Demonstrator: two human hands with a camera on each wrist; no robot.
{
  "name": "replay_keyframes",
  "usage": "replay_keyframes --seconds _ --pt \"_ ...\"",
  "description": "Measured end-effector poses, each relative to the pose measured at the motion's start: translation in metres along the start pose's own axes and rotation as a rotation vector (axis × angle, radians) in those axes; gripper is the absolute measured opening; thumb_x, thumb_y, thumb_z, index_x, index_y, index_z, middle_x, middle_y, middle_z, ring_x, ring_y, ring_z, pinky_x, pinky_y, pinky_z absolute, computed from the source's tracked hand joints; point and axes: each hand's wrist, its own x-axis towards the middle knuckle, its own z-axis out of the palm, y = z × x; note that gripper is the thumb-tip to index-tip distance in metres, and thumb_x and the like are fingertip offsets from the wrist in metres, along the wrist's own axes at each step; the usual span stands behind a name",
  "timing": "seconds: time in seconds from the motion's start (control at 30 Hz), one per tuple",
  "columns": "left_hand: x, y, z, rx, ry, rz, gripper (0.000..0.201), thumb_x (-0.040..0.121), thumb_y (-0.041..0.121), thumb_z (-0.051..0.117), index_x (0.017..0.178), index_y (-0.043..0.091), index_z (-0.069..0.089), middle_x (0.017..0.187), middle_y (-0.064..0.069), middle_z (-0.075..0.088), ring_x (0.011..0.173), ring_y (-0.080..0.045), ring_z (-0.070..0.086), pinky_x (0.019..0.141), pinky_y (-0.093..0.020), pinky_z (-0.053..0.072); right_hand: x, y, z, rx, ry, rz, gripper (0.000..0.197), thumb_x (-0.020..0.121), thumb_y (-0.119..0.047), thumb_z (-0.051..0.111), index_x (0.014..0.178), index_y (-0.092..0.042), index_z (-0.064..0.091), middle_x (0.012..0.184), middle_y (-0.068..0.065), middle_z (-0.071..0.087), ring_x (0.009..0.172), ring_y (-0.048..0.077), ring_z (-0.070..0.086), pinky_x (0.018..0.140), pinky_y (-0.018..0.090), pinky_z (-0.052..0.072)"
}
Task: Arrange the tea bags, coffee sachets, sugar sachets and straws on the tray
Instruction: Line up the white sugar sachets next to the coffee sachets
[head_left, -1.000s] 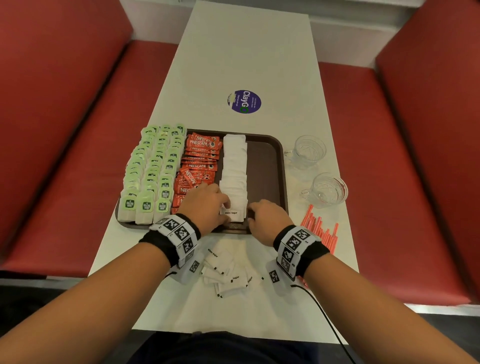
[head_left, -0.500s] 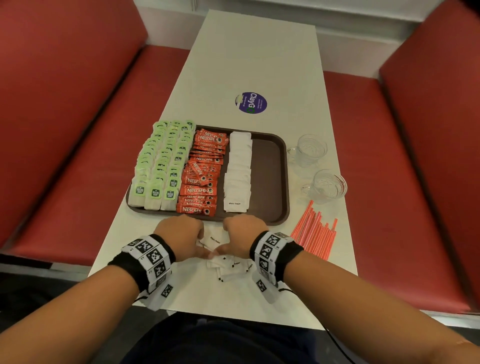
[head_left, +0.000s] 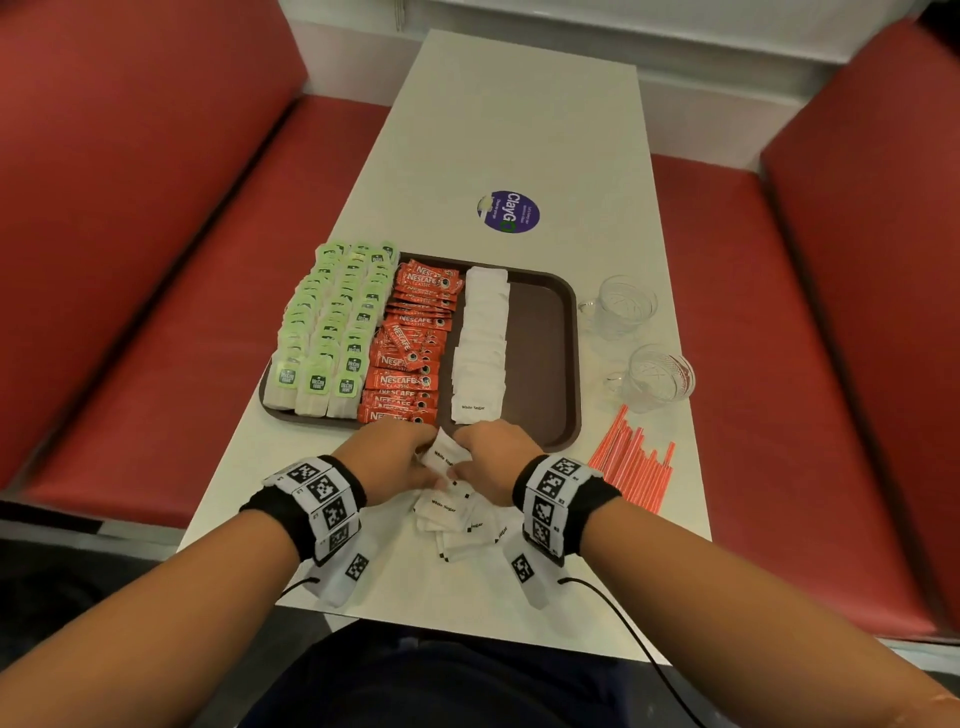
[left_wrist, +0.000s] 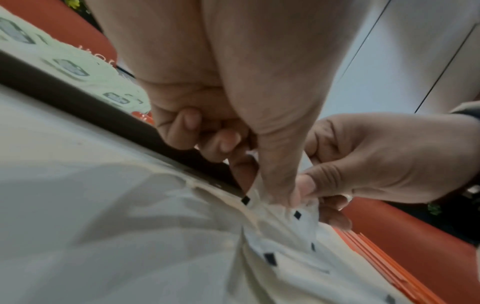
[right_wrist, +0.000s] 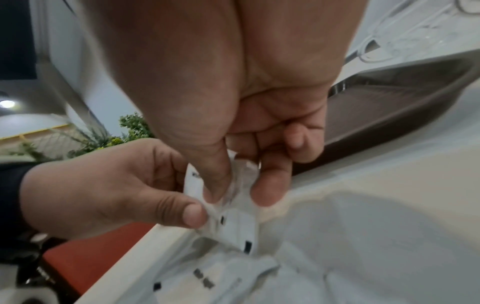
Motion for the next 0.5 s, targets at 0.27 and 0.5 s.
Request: replay_keyframes --seconds 0.27,0.5 --pt "0.011 0.007 -0.011 -0.281 0.134 0.085 0.017 0.088 0.033 0.071 0.1 0.029 0.06 0.076 0.011 0.067 0.069 -0.002 0.062 0.069 -0.03 0.051 -0.008 0.028 -0.015 0.267 0.095 -0.048 0.021 0.093 -0.037 0.066 0.087 -0.017 0.063 0.079 -0.003 0.061 0.072 0.015 0.056 0.066 0.031 0.045" --pt "0.024 0.017 -0.024 -0.237 0.171 0.156 0.016 0.089 0.042 0.068 0.099 0.029 0.068 0.082 0.012 0.069 0.075 -0.003 0.064 0.071 -0.034 0.054 -0.008 0.04 -0.021 0.262 0.168 -0.088 0.007 0.094 -0.026 0.064 0.095 -0.021 0.06 0.085 -0.004 0.059 0.08 0.016 0.056 0.07 0.026 0.04"
